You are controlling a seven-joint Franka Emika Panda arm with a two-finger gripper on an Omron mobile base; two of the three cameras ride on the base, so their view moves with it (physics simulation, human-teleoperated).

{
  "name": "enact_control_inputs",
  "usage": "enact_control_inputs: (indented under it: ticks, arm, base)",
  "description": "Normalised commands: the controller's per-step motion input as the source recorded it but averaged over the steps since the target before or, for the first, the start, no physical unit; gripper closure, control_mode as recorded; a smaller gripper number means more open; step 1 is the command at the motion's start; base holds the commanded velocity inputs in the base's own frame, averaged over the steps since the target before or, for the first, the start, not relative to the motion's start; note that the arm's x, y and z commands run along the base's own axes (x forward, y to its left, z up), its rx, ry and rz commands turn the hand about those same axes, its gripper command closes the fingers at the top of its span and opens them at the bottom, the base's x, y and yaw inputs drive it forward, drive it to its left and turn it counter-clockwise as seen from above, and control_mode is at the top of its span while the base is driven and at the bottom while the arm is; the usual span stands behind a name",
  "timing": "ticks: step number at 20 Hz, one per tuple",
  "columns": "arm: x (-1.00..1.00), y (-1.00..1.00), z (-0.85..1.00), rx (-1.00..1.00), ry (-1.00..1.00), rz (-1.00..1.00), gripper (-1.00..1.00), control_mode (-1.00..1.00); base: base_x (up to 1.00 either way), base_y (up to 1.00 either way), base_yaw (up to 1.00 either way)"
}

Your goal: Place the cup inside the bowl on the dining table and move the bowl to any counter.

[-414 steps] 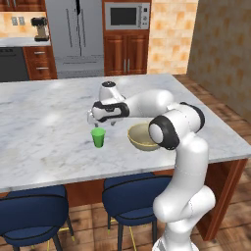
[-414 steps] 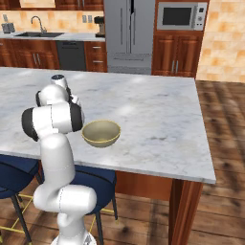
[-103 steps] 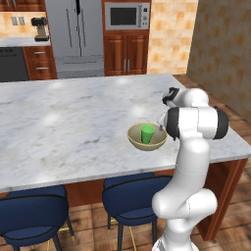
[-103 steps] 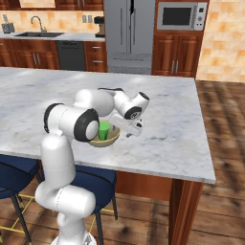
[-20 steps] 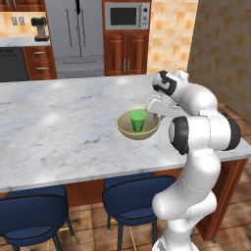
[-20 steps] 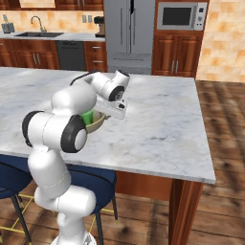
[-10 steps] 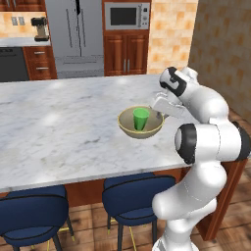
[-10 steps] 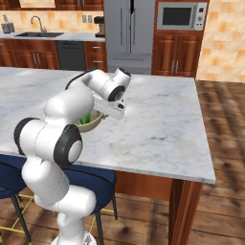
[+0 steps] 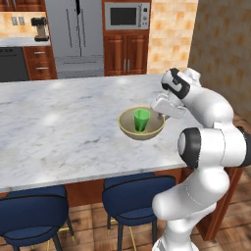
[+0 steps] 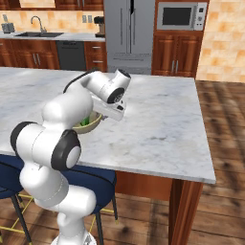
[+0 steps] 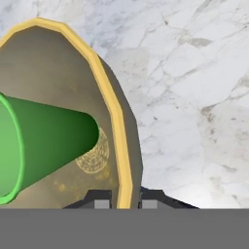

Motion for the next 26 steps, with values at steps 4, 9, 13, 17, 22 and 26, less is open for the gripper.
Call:
enact_control_inputs:
  ticks: [4,9,13,17,22,26]
  arm:
    - [0.00,0.00,0.00,0.00,0.00,0.00,1.00,-1.00]
    - [0.00,0.00,0.00,0.00,0.00,0.00,1.00,1.00]
    - [0.00,0.00,0.00,0.00,0.00,0.00,1.00,1.00]
    - [0.00,0.00,0.00,0.00,0.00,0.00,1.00,1.00]
    - [0.00,0.00,0.00,0.00,0.00,0.00,1.00,1.00]
    - [0.00,0.00,0.00,0.00,0.00,0.00,1.00,1.00]
  base:
    - [0.00,0.00,0.00]
    - [0.00,0.00,0.00]
    - [-0.48,-0.03,0.00]
    - [-0.82,0.00,0.00]
    - [-0.51,0.00,0.00]
    - [-0.33,0.35,0.00]
